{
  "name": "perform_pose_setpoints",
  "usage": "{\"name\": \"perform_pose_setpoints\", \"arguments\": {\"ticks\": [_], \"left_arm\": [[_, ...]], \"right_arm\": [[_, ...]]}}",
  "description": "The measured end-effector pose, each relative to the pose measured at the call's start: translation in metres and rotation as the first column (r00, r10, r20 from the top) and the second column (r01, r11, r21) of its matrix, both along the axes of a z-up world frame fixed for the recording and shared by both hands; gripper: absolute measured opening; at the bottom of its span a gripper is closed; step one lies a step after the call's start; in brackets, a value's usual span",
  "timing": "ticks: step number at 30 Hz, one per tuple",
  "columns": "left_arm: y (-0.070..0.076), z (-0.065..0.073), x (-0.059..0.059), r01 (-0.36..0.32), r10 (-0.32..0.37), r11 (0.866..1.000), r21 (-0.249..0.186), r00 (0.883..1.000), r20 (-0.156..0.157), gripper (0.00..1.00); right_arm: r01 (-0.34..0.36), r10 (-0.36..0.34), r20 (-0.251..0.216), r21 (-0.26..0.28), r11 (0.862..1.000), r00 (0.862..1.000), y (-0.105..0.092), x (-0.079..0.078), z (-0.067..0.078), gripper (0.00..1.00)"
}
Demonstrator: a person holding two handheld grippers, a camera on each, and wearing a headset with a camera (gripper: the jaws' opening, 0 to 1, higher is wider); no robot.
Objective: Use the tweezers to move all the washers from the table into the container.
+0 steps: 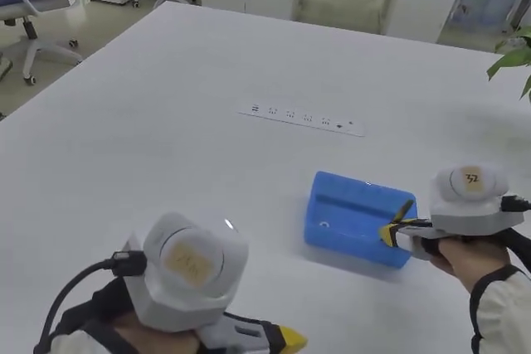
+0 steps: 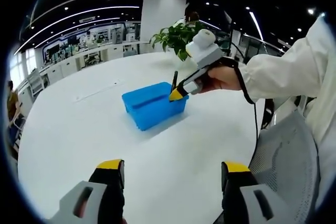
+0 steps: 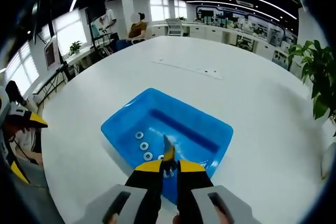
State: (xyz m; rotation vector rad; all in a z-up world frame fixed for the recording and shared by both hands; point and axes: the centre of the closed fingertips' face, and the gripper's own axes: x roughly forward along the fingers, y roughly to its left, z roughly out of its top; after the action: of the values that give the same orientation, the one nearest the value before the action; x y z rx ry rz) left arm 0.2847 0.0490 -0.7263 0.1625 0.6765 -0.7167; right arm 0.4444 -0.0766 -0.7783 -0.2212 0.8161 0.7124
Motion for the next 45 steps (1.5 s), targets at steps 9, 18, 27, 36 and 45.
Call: {"name": "perform_pose_setpoints", "arguments": {"ticks": [9,18,27,36,45], "left_arm": [[-0.014,0.041,0.025,0.068,-0.067,0.998,-0.015,0.993,0.093,0.67],[-0.047,0.068,0.035,0.168,-0.158,0.985,-0.043,0.972,0.172,0.52],[-0.085,0.062,0.017,0.315,-0.308,0.949,-0.021,0.937,0.162,0.31],[-0.108,0.052,0.001,0.403,-0.404,0.914,0.035,0.903,0.145,0.18],[-0.121,0.049,-0.002,0.453,-0.456,0.890,0.056,0.880,0.134,0.07]], "right_arm": [[-0.053,0.047,0.134,0.038,0.998,0.990,0.002,-0.009,0.047,0.05],[-0.169,0.160,0.214,0.026,0.985,0.964,0.016,-0.062,0.076,0.05],[-0.301,0.311,0.190,-0.078,0.950,0.931,0.029,-0.114,0.052,0.05],[-0.340,0.348,0.142,-0.078,0.937,0.927,0.036,-0.139,0.034,0.05],[-0.366,0.377,0.128,-0.103,0.925,0.917,0.033,-0.149,0.027,0.05]]}}
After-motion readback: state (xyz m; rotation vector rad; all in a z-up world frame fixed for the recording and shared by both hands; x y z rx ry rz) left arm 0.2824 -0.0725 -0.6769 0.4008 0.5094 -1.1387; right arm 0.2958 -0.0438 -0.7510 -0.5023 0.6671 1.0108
